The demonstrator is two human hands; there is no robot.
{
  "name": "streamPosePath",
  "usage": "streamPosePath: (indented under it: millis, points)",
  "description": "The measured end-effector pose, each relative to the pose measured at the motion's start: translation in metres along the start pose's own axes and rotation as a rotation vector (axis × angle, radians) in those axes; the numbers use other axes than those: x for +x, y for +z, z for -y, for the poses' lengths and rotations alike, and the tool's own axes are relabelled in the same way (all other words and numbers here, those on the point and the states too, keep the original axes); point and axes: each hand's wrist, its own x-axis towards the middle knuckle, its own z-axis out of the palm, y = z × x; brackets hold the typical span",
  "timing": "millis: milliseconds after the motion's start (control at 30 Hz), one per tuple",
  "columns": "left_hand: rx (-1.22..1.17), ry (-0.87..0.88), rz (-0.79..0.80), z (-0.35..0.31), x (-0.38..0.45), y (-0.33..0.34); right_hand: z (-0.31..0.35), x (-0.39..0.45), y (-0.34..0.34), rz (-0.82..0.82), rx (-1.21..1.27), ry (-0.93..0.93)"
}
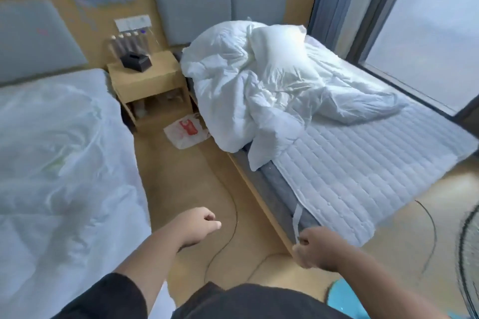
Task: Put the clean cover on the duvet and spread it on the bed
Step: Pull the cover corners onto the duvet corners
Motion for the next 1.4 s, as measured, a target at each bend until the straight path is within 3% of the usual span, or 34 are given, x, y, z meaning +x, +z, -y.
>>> streamPosePath:
  millis: [167, 400, 533, 700, 867, 967, 1133, 1267, 1400]
  points:
    - [-0.122, -0.158, -0.090, 0.027, 0.025, -0.036, 0.044, 0.084, -0.071, 0.090, -0.102, -0.194]
    - [-0.292, -0.273, -0.156, 0.082, 0.114, -0.101, 0.122, 0.221, -0.135, 0.238, -0.216, -0.268]
    - [-0.336, -0.290, -0.178, 0.109, 0.173, -0.185, 0.186, 0.299, -0.190, 0.216, -0.215, -0.319]
    - [-0.407, -0.315, -0.336, 0.125, 0.210, -0.298, 0.260, 0.363, -0.257, 0.116, -0.101, -0.354]
    - [-0.483, -0.405, -0.330, 0.157, 0.249, -0.349, 0.333, 0.446, -0.298, 0.184, -0.138, -0.433]
    - [-0.527, -0.503, -0.324, 0.183, 0.273, -0.365, 0.389, 0.509, -0.318, 0.262, -0.201, -0.480]
    - [-0.716, -0.644, -0.447, 0.208, 0.300, -0.408, 0.506, 0.602, -0.371, 0.366, -0.400, -0.651]
    - [-0.823, -0.696, -0.559, 0.214, 0.310, -0.446, 0.605, 0.638, -0.400, 0.372, -0.585, -0.826]
    - [-0.997, -0.823, -0.660, 0.229, 0.313, -0.442, 0.686, 0.643, -0.398, 0.433, -0.725, -0.948]
